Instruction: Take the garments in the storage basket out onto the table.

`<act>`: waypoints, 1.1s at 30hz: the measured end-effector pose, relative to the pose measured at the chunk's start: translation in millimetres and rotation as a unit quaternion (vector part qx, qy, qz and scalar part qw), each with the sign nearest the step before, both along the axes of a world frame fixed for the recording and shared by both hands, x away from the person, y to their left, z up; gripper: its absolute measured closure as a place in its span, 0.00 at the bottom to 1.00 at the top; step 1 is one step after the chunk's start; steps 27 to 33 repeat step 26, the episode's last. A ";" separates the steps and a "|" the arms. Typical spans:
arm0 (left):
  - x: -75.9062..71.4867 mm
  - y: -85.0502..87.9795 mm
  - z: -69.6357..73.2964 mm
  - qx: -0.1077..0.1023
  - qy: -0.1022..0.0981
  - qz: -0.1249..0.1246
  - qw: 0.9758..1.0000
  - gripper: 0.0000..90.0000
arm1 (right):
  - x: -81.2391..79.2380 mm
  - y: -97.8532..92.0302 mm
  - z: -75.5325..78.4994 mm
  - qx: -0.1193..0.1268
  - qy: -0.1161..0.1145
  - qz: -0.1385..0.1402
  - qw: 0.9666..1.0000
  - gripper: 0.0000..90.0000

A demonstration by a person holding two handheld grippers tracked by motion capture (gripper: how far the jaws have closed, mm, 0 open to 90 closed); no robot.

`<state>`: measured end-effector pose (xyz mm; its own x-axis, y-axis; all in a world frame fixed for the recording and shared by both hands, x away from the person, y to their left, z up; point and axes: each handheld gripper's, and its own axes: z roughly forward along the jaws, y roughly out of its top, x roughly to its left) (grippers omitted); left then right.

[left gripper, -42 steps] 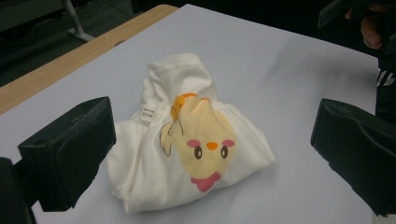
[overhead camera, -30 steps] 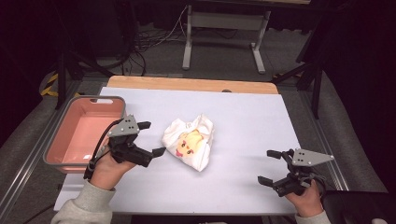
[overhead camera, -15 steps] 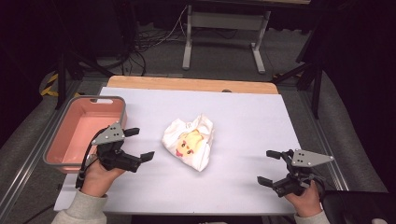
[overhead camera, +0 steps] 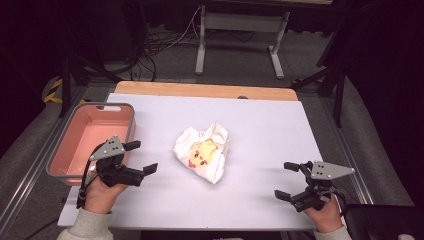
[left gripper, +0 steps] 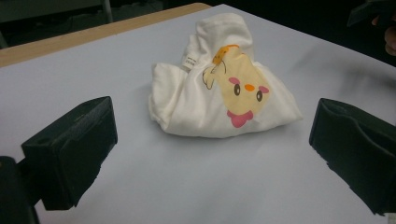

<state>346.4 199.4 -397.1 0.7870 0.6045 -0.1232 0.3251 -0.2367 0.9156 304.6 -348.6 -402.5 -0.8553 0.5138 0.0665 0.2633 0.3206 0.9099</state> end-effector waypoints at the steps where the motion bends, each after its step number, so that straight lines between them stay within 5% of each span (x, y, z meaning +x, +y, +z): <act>1: -0.3 0.3 -1.3 -0.002 0.004 0.001 1.000 0.02 | -0.1 0.0 -0.1 0.000 0.000 0.000 1.000 0.00; 12: 1.0 3.5 -4.2 0.013 0.002 0.008 1.000 0.02 | -0.8 0.1 0.3 0.000 -0.001 0.002 1.000 0.00; 33: 1.1 3.7 -3.7 0.009 0.004 0.008 1.000 0.02 | -0.7 -0.6 0.0 0.000 0.002 0.002 1.000 0.00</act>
